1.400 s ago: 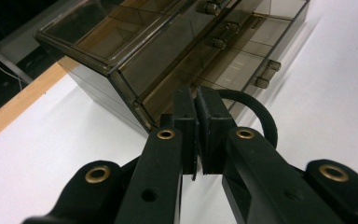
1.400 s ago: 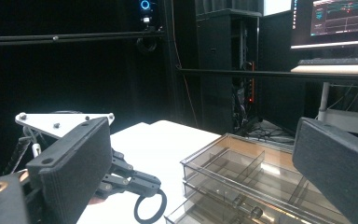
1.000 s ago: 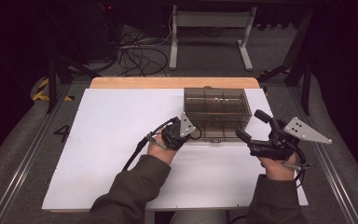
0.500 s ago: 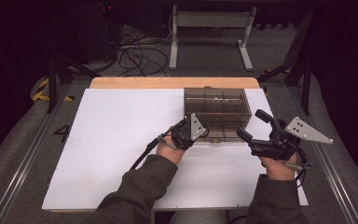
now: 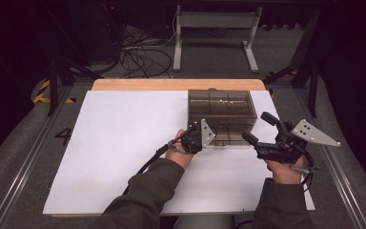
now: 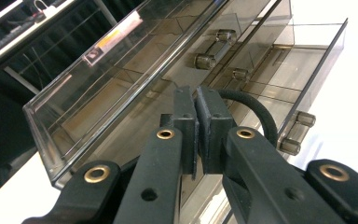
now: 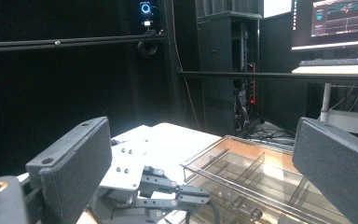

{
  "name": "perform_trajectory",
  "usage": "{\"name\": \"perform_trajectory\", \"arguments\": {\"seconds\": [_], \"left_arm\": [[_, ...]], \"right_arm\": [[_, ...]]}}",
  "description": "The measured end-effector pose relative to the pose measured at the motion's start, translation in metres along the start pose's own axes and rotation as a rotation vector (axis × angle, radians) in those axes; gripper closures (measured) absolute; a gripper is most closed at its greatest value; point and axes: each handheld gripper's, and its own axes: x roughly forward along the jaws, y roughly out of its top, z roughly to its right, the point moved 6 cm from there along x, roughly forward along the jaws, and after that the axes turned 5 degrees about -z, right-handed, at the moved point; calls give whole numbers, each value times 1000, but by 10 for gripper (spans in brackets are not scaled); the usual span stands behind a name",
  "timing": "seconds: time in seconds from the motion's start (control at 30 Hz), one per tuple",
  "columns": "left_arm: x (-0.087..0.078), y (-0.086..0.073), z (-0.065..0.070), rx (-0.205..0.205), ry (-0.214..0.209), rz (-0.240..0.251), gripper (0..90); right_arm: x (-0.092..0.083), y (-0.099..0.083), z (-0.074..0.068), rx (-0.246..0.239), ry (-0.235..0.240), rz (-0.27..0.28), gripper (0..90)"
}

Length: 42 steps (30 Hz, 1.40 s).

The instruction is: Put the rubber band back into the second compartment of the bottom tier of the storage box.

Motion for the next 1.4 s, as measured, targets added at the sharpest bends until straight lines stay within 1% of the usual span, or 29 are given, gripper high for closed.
{"name": "perform_trajectory", "arguments": {"seconds": [0.23, 0.37, 0.4, 0.47, 0.53, 0.57, 0.63, 0.67, 0.77, 0.8, 0.87, 1.07, 1.1, 1.2, 1.27, 1.3, 1.33, 1.4], "left_arm": [[10, -2, 6, 40, 37, 16, 866], [13, -2, 8, 47, 46, 25, 866], [13, -2, 9, 51, 54, 24, 866], [14, -2, 10, 67, 65, 27, 866], [15, -3, 13, 97, 81, 28, 866], [15, -3, 14, 104, 87, 32, 866], [16, -3, 16, 131, 106, 34, 866], [17, -3, 18, 141, 109, 34, 866], [20, -5, 20, 162, 115, 29, 866], [21, -6, 21, 159, 113, 25, 866], [23, -7, 22, 171, 122, 23, 866], [26, -10, 28, 187, 105, 9, 865], [27, -11, 28, 186, 94, 8, 865], [28, -12, 30, 195, 81, -5, 865], [29, -13, 31, 191, 77, -12, 864], [30, -13, 31, 197, 74, -8, 864], [30, -14, 31, 186, 69, -16, 864], [32, -14, 31, 180, 62, -22, 864]], "right_arm": [[0, -1, 1, 4, 0, -1, 55], [1, -2, 2, 3, 1, -4, 56], [1, -2, 2, 4, 1, -5, 56], [1, -2, 2, 3, 2, -7, 56], [2, -2, 1, 2, 3, -7, 57], [2, -2, 1, 2, 4, -6, 58], [1, -2, 1, 2, 5, -6, 59], [1, -2, 1, 1, 5, -5, 59], [1, -2, 1, 0, 5, -5, 60], [1, -2, 1, 0, 5, -4, 60], [1, -2, 2, 0, 5, -4, 61], [1, -2, 2, -1, 7, -4, 62], [1, -2, 2, -2, 7, -4, 62], [1, -1, 1, -2, 7, -3, 64], [1, -1, 1, -3, 7, -2, 64], [1, -1, 1, -4, 9, -2, 65], [1, -1, 1, -4, 8, -2, 65], [1, -1, 1, -2, 9, -2, 66]]}}
